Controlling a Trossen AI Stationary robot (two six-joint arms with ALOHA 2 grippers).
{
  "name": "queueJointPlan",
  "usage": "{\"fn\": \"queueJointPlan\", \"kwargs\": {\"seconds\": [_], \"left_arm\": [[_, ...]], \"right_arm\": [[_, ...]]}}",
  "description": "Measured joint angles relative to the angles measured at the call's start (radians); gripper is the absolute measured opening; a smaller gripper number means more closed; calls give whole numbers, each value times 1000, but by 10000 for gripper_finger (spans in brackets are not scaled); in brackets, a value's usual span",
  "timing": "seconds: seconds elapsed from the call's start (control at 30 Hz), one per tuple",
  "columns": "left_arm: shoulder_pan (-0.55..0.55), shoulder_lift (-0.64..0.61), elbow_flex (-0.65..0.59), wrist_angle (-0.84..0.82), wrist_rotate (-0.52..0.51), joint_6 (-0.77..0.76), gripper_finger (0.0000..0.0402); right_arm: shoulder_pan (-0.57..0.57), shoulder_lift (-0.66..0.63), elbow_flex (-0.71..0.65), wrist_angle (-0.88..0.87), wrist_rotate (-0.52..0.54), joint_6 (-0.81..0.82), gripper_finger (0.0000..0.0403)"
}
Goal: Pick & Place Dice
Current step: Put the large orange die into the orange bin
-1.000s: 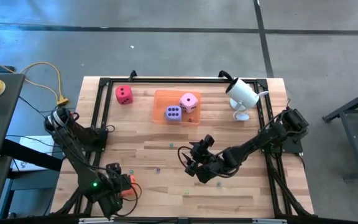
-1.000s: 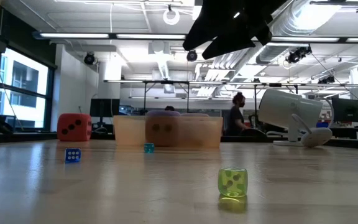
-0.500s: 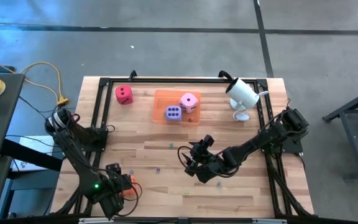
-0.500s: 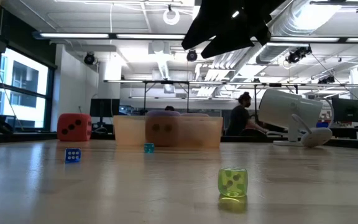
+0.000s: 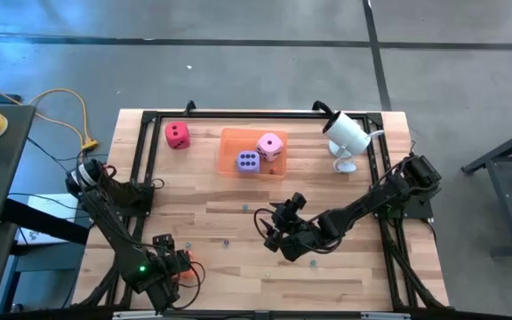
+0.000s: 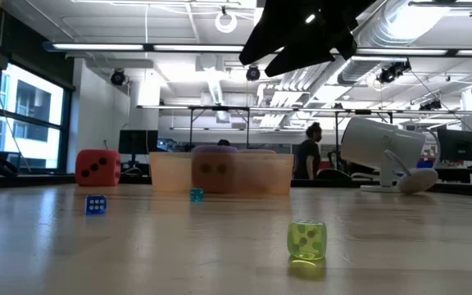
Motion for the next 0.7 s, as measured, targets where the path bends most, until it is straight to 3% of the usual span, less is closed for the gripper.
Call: {"fn": "queueJointPlan", "kwargs": {"seconds": [0.7], "left_arm": [[23, 28, -80, 74, 1, 42, 392]], "right_arm": [[0, 0, 0, 4, 0, 0, 258]]}}
